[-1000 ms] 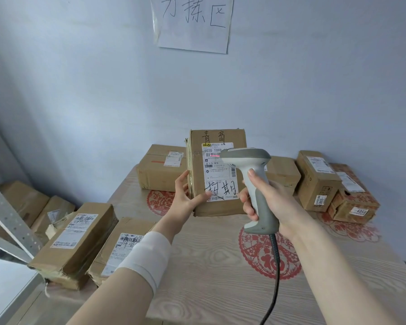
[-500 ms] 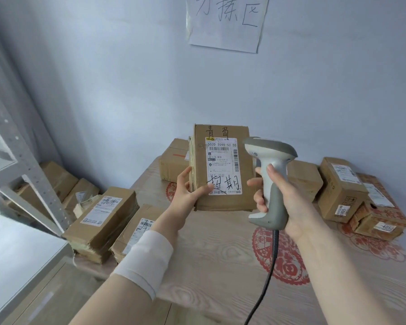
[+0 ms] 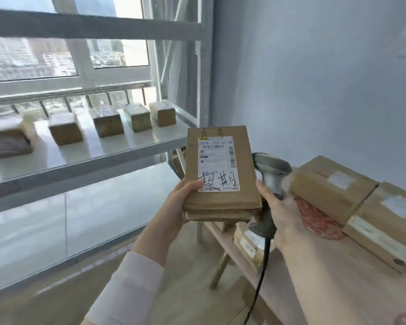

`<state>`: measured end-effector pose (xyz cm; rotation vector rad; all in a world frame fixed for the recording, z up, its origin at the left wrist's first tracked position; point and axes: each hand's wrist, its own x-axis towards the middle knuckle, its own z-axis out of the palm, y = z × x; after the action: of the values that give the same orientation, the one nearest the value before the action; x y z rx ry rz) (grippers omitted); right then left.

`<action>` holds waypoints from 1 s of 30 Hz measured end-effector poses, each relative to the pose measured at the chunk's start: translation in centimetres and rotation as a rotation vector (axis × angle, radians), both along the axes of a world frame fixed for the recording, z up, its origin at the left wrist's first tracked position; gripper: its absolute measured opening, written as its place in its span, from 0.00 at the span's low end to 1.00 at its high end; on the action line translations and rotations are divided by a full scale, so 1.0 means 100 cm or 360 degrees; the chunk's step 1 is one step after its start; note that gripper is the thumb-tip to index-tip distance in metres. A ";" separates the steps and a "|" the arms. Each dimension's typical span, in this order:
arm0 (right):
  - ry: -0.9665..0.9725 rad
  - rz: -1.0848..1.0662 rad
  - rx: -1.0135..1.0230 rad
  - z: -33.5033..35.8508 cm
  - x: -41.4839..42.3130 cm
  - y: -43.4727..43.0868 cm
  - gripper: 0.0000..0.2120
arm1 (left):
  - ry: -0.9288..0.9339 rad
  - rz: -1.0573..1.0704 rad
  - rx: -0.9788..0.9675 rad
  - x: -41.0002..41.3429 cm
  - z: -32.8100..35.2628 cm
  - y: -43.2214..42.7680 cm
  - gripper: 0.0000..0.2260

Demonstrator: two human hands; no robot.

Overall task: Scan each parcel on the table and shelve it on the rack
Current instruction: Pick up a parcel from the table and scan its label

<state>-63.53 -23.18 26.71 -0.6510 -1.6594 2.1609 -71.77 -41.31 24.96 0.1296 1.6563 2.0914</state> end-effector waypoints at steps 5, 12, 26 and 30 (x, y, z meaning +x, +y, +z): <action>0.0082 0.0389 -0.0021 0.018 -0.057 -0.101 0.21 | 0.0042 0.0497 0.0003 -0.005 0.018 -0.102 0.12; 0.0108 0.0892 -0.0110 0.025 -0.144 -0.265 0.14 | 0.0180 0.0996 0.0191 -0.039 0.034 -0.269 0.13; -0.0025 0.1341 -0.0139 0.006 -0.266 -0.542 0.11 | 0.0131 0.1472 0.0118 -0.117 0.017 -0.531 0.14; -0.0095 0.1373 -0.0075 -0.001 -0.298 -0.578 0.14 | 0.0125 0.1536 0.0104 -0.146 0.008 -0.564 0.14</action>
<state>-93.33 -80.99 26.62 0.0363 -2.1942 2.7473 -86.35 -97.74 25.77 -0.7145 1.9114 2.8258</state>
